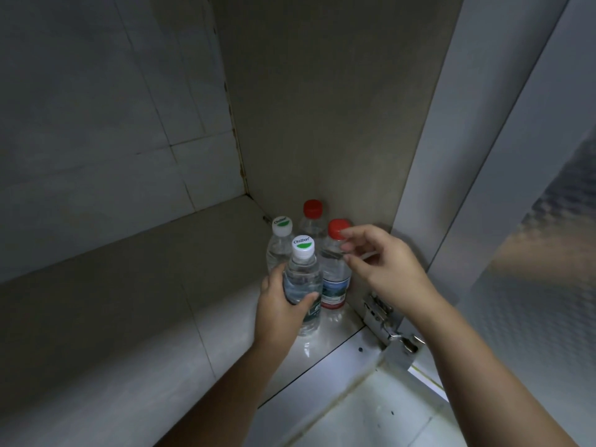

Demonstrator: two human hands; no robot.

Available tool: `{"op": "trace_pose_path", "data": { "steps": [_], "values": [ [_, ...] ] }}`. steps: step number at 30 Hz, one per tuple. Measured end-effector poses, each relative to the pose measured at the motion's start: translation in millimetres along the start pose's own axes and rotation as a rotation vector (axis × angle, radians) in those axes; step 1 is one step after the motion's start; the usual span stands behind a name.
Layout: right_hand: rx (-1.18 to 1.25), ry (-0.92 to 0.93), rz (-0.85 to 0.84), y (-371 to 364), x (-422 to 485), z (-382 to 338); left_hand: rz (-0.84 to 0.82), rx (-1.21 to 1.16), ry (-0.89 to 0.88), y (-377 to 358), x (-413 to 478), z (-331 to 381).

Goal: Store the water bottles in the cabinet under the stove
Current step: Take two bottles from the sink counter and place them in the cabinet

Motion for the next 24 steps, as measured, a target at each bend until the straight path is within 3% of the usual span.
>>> {"op": "trace_pose_path", "data": {
  "steps": [8, 16, 24],
  "values": [
    [-0.051, -0.005, -0.008, -7, 2, 6, -0.015, 0.05, -0.018, 1, 0, 2],
    [-0.169, 0.069, 0.011, -11, 2, 5, -0.058, 0.244, -0.001, 6, -4, -7],
    [-0.379, 0.081, 0.048, -10, -29, -14, 0.2, 0.571, -0.236, 87, -29, 42]
  ]
}}
Point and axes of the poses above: each hand's wrist, its own x-axis towards the middle knuckle, its own y-axis out of the back of the hand, z = x × y, the point moved 7 cm from there along x, towards the middle knuckle, and after that the axes turned 14 degrees about x, right-handed, at the moved point
